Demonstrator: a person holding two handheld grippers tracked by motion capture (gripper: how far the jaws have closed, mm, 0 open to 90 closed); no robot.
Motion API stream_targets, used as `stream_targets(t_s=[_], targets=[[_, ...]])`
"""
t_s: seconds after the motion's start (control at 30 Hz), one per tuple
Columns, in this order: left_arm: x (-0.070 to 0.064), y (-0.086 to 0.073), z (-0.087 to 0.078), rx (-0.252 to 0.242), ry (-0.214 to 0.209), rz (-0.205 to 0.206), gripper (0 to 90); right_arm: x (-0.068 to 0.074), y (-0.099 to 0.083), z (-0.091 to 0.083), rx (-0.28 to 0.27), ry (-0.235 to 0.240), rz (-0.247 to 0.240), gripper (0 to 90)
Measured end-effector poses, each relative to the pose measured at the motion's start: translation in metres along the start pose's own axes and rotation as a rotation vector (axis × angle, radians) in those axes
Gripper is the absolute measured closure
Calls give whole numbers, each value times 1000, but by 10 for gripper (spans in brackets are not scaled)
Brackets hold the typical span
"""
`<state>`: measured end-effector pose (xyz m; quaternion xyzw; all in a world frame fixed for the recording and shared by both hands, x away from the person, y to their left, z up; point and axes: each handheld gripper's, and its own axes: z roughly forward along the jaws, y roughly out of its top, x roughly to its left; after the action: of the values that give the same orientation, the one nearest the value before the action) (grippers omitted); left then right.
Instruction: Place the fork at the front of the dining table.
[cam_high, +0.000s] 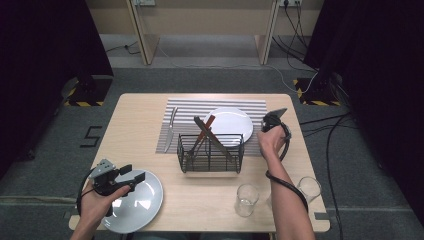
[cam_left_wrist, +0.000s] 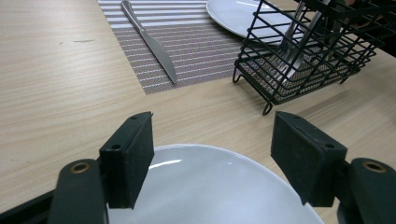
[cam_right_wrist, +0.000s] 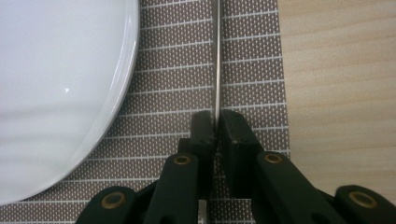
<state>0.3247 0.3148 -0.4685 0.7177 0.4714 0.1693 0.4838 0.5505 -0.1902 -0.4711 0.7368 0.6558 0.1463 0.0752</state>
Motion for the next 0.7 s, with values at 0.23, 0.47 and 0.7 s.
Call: stream_targets(t_s=[0.23, 0.47, 0.7], targets=[[1, 0, 0, -1, 1, -4, 295, 2, 1, 1, 12, -6, 24, 856], [2, -1, 1, 3, -1, -2, 295, 3, 3, 2, 9, -16, 28, 872], [2, -2, 1, 8, -2, -4, 295, 3, 5, 2, 12, -14, 13, 873]])
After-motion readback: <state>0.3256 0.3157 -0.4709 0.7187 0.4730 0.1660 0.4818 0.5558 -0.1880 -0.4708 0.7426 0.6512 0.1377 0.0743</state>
